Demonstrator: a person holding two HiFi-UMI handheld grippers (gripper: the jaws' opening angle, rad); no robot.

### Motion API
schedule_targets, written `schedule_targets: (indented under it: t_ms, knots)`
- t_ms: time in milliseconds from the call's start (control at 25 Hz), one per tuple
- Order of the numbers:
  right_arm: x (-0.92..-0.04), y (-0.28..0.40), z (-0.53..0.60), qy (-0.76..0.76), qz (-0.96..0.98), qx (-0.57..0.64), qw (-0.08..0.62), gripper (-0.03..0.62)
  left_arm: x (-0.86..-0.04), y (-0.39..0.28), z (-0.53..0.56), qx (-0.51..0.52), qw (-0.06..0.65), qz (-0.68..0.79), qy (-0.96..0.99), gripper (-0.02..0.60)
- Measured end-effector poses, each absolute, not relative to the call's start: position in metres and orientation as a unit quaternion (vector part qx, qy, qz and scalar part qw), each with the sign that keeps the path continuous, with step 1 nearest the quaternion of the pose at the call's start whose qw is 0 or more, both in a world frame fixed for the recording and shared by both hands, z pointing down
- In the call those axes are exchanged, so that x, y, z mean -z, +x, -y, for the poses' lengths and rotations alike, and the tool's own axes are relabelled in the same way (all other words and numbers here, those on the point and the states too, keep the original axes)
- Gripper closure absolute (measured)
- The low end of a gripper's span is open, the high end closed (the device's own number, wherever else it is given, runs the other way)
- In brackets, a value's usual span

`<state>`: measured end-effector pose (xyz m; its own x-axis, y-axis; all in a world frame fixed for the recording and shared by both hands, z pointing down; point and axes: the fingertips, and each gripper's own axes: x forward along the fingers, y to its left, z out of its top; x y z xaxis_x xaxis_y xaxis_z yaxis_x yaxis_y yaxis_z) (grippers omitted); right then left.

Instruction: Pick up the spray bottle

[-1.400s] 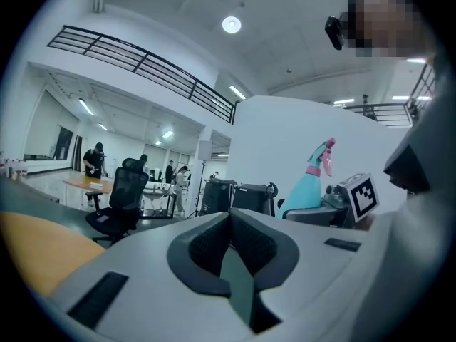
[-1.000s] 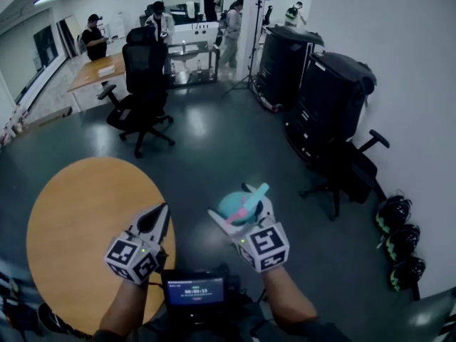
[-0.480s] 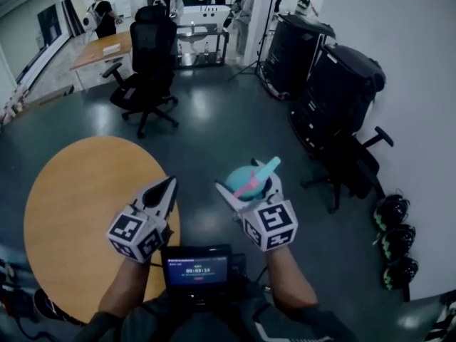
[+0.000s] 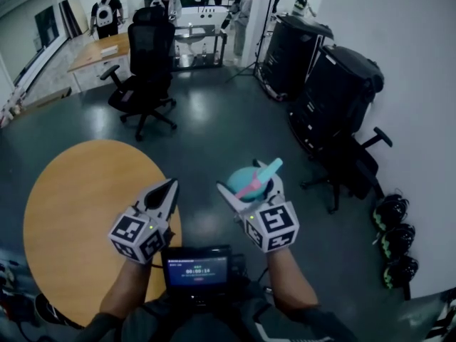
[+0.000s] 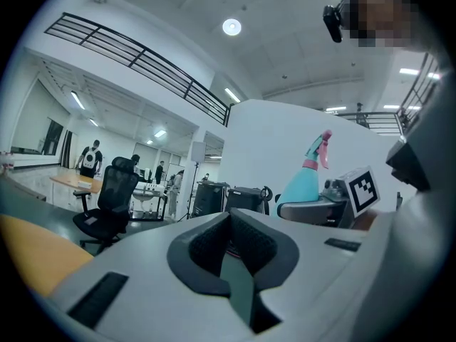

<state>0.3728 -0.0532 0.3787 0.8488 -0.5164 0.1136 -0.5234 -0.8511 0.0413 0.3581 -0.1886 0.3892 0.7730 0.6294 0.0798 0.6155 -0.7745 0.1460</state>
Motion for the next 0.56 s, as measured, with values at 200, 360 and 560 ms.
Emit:
schedule_targets:
  t_ms: [200, 360, 560]
  knots:
    - [-0.382, 0.371, 0.053, 0.962, 0.266, -0.045, 0.044, 0.151, -0.392, 0.357, 0.188, -0.067, 0.057, -0.333, 0.939, 0.586]
    - [-0.380, 0.366, 0.054, 0.962, 0.267, -0.042, 0.035, 0.149, -0.392, 0.354, 0.188, -0.068, 0.056, -0.335, 0.938, 0.586]
    - [-0.378, 0.360, 0.054, 0.960, 0.274, -0.041, 0.043, 0.151, -0.390, 0.345, 0.187, -0.067, 0.056, -0.336, 0.938, 0.586]
